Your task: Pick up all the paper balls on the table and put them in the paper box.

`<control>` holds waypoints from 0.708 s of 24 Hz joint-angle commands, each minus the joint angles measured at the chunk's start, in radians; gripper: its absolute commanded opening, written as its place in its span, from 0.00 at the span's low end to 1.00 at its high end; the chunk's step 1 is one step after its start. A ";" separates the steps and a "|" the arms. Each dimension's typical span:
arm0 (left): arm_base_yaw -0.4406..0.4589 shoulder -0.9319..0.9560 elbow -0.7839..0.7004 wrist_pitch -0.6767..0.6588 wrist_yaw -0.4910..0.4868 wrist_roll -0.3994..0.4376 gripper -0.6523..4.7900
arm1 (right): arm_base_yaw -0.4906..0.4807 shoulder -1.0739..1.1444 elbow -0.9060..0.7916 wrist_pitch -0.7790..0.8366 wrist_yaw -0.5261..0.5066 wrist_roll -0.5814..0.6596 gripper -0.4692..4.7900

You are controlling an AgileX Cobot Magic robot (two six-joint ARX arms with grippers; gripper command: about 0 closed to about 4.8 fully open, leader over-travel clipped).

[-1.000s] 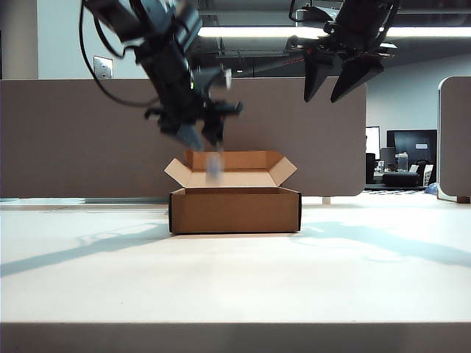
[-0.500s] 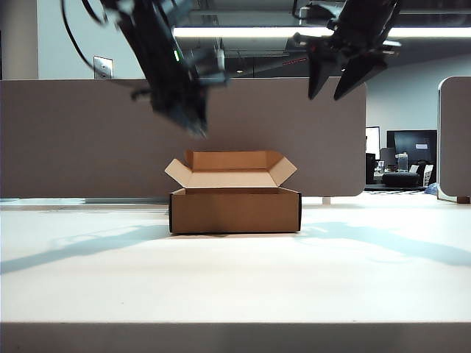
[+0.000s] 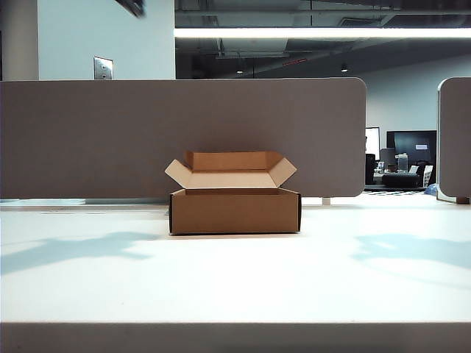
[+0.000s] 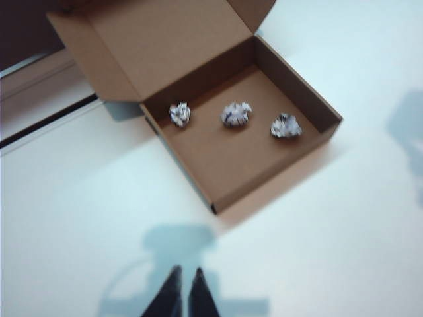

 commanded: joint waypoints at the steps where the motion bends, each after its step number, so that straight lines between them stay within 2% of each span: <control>1: 0.000 -0.152 -0.131 -0.031 0.003 -0.020 0.15 | 0.000 -0.100 -0.020 -0.072 0.013 0.026 0.54; 5: 0.000 -0.383 -0.341 -0.024 0.016 -0.057 0.15 | 0.000 -0.275 -0.141 -0.077 0.051 0.102 0.47; 7: 0.000 -0.628 -0.538 0.005 0.016 -0.128 0.15 | 0.000 -0.482 -0.318 -0.053 0.052 0.163 0.46; 9: 0.000 -0.737 -0.621 0.027 0.016 -0.163 0.15 | 0.000 -0.579 -0.410 -0.020 0.051 0.163 0.45; 11: 0.000 -0.867 -0.718 0.059 0.016 -0.180 0.15 | 0.000 -0.688 -0.528 0.032 0.052 0.160 0.36; 13: 0.000 -1.061 -0.888 0.195 -0.003 -0.179 0.15 | 0.001 -0.874 -0.766 0.181 0.051 0.139 0.24; 16: 0.000 -1.223 -1.087 0.389 -0.101 -0.178 0.15 | 0.001 -1.047 -1.010 0.303 0.023 0.137 0.23; 17: 0.000 -1.254 -1.130 0.392 -0.100 -0.178 0.15 | 0.001 -1.078 -1.043 0.303 0.009 0.146 0.23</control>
